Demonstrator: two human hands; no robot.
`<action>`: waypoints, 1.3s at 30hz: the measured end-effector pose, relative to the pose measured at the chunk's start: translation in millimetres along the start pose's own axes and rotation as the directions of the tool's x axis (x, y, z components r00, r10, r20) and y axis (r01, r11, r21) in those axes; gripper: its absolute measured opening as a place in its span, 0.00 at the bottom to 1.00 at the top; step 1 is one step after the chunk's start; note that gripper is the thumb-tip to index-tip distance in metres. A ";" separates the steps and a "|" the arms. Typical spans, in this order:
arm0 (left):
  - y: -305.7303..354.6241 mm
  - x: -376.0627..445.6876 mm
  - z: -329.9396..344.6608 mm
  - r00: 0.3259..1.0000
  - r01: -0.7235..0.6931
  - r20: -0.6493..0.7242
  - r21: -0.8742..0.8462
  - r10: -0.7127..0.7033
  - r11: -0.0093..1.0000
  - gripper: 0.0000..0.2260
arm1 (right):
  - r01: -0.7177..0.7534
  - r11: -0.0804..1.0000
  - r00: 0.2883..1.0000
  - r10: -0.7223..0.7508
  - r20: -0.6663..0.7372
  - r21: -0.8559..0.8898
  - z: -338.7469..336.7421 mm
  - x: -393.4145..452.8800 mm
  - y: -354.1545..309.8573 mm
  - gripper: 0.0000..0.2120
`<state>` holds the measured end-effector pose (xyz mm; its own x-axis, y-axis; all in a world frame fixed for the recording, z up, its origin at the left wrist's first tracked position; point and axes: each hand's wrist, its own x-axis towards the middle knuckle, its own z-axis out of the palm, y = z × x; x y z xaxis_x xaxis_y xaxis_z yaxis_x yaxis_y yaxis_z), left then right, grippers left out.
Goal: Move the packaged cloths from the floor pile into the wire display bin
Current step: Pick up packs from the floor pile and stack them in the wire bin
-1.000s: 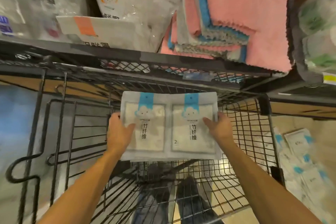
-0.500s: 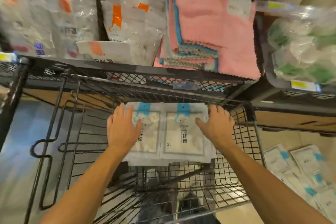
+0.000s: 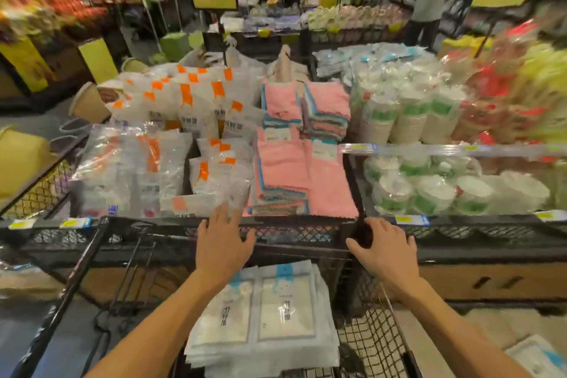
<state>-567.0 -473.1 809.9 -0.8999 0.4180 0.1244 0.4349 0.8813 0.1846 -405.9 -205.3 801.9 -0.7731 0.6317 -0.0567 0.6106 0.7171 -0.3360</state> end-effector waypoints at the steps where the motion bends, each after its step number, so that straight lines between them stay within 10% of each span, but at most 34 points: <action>1: 10.8 4.3 -8.5 0.999 -0.042 -0.014 -0.011 0.042 0.999 0.31 | -0.023 1.000 0.999 0.023 -0.036 0.009 -13.3 -6.1 6.3 0.34; 8: 116.0 17.4 -27.4 0.928 -0.369 0.009 -0.111 0.372 0.923 0.33 | -0.317 0.946 0.922 0.324 -0.211 0.065 -90.9 -80.6 81.4 0.36; 19: 317.4 -128.7 27.6 0.575 -0.764 0.155 -0.249 0.804 0.595 0.30 | -0.795 0.592 0.524 0.781 -0.339 0.134 -121.3 -343.5 248.5 0.35; 39: 638.1 -400.4 124.4 0.130 -0.922 0.362 -0.299 0.923 0.247 0.29 | -0.934 0.097 0.016 0.973 -0.230 0.343 -114.3 -628.4 527.9 0.41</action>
<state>66.8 -50.8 756.6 0.2729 0.9475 -0.1667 0.9466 -0.2336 0.2222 421.9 -190.0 767.6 0.6209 0.7760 -0.1111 0.7226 -0.6215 -0.3026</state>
